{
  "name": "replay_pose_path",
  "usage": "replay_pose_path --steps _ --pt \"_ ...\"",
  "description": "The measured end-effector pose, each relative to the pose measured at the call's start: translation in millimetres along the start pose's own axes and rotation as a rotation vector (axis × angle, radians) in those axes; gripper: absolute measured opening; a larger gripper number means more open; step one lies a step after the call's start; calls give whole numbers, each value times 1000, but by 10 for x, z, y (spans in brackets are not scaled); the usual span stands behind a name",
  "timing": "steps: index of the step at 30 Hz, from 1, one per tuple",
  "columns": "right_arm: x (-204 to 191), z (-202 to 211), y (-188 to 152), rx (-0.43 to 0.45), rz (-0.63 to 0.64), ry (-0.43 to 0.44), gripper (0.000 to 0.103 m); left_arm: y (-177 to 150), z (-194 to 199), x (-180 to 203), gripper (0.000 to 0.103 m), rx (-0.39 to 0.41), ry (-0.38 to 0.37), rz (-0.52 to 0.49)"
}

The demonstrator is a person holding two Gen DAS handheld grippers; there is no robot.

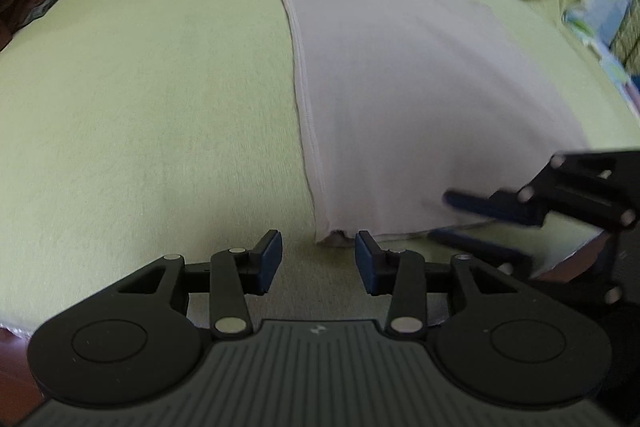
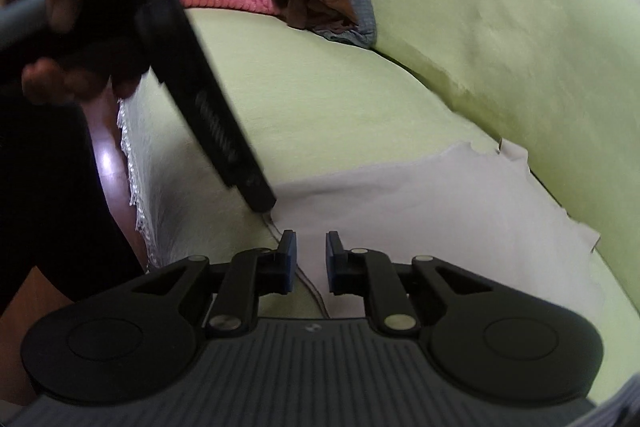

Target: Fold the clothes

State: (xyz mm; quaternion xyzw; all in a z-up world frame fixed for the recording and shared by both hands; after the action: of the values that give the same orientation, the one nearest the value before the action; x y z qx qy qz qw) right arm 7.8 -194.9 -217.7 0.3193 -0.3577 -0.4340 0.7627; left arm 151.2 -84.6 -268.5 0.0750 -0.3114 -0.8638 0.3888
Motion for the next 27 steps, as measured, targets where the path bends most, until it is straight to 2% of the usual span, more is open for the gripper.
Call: replay_pose_path --steps 1,2,3,6,7,11,17,27 --pt "13 -15 -1 -2 -17 1 15 -17 -18 1 32 4 13 -4" --pt "35 -6 -2 -3 -38 2 18 -20 -13 -4 23 12 15 -1" --pt "82 0 -5 -6 -50 2 21 -18 2 -23 8 24 11 15" --pt "158 12 -26 -13 -71 -6 29 -20 16 -47 5 43 5 37" --pt "157 20 -34 -11 -73 -11 30 -26 10 -29 0 50 4 31" --pt "136 -50 -24 -12 -58 -9 30 -46 70 100 0 97 -20 12" --pt "-13 -154 -3 2 4 -6 28 -131 243 -12 0 107 18 77" --pt "-77 -339 39 9 70 -56 0 -118 313 36 0 115 28 49"
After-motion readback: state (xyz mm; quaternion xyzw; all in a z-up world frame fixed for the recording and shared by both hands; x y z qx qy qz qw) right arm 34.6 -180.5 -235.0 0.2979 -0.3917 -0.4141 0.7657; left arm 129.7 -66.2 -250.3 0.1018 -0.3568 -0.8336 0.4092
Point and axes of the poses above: each gripper's, at about its wrist camera, not at the fingertips, and z roughly against the way its jaws point, x to its right, y to its top, the point moved 2 cm from there along -z, roughly the way its jaws point, and after that the axes turned 8 degrees about x, right-handed, at the moved point
